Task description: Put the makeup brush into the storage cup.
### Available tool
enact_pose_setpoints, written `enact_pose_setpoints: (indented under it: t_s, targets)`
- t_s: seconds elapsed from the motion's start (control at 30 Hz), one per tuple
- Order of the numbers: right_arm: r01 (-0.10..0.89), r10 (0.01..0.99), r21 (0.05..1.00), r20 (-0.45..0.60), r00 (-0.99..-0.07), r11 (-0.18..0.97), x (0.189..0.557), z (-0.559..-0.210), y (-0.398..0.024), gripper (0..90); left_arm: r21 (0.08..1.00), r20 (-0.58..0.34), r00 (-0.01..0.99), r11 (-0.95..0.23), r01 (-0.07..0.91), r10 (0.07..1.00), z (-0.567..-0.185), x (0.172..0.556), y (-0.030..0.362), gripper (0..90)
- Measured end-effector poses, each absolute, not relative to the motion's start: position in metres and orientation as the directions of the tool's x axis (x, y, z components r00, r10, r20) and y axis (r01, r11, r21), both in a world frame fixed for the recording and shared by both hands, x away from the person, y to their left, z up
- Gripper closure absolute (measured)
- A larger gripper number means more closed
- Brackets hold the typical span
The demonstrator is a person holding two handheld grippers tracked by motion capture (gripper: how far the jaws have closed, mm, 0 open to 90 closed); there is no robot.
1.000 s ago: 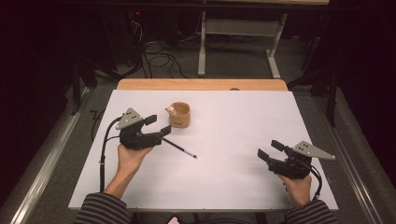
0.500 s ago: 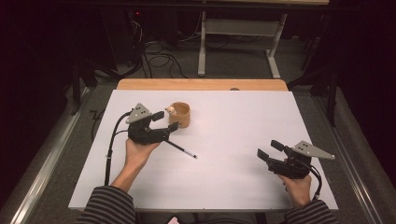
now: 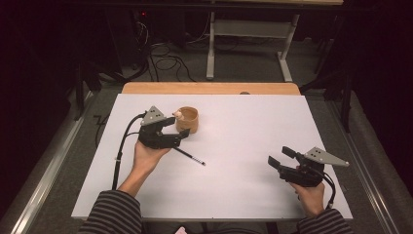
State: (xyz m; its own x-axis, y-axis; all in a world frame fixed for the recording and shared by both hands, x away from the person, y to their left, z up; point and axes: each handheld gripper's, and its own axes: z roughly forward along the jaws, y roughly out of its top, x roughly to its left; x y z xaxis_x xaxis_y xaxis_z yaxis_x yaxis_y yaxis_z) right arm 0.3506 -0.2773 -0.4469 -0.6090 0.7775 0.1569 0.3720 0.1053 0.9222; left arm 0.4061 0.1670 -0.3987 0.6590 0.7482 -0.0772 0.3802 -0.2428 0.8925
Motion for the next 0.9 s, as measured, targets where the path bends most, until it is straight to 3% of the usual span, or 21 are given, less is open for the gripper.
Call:
enact_pose_setpoints:
  t_s: [0.77,0.9]
  targets:
    - [0.372,0.779,0.921,0.153,-0.609,0.110,0.351,-0.447,-0.277,28.9,0.727,0.103,0.747,-0.562,0.394,0.657,-0.398,0.415,0.151,27.2]
    - [0.372,0.778,0.922,0.152,-0.610,0.111,0.350,-0.447,-0.277,28.9,0.684,0.090,0.770,-0.601,0.413,0.631,-0.401,0.417,0.149,27.0]
